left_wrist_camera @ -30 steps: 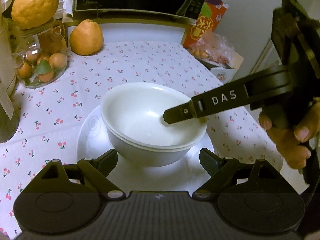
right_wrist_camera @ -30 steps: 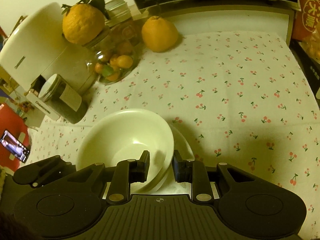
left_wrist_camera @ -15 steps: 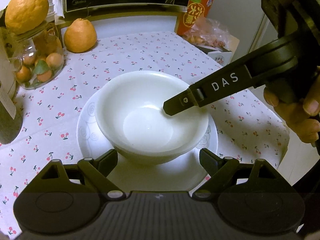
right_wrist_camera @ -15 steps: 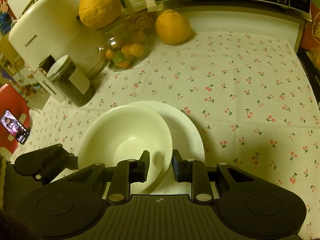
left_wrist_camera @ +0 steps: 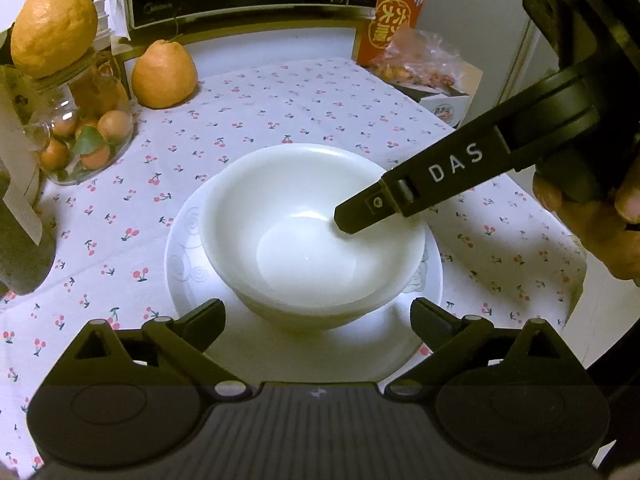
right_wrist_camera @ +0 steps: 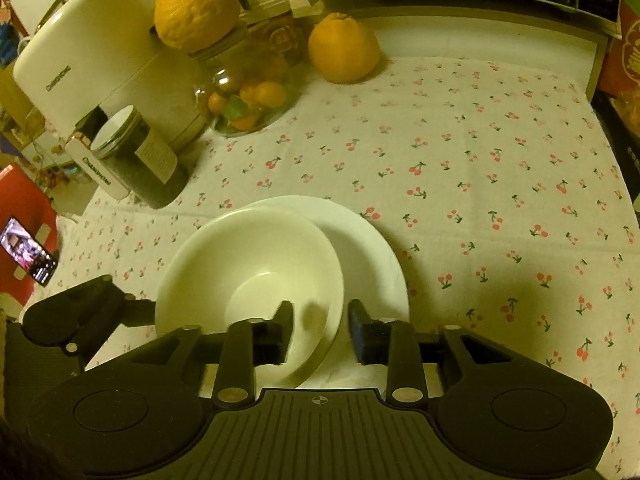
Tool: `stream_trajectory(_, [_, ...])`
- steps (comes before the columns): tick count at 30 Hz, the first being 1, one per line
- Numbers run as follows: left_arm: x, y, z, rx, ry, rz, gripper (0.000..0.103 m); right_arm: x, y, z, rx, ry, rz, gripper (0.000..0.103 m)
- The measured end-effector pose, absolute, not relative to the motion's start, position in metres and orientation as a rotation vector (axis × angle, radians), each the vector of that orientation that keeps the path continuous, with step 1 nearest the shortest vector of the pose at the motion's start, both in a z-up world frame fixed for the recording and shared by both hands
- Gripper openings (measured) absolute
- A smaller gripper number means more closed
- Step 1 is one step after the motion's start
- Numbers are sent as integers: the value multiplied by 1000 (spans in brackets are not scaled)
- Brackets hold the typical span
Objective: Organize plates and bowls
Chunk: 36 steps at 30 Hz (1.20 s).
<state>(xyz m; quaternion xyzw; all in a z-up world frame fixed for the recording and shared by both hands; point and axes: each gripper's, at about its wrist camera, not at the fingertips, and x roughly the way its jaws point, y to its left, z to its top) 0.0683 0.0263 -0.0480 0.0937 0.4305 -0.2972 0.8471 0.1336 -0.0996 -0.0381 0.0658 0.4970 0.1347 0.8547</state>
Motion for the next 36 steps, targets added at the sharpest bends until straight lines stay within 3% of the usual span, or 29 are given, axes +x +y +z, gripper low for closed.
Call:
stream_trajectory(8, [69,32,-44,188,915,-623,100,136,-106,-34,166,1033,257,56])
stream_trajectory(15, [63,33,-37,199,942,-660,101,133,-116,-18,191,983,245,85])
stream_trajectory(17, [60,33,-34,208,954,-663,101,132,-120,-14,204,973,240,87])
stream_trajectory(19, [55,34,-31,214,958,-671,101,131,-126,-11,215,967,216,96])
stream_trajectory(36, [12,61,-10,128,890,-501,103,63,-144,-7,172,899,122,103])
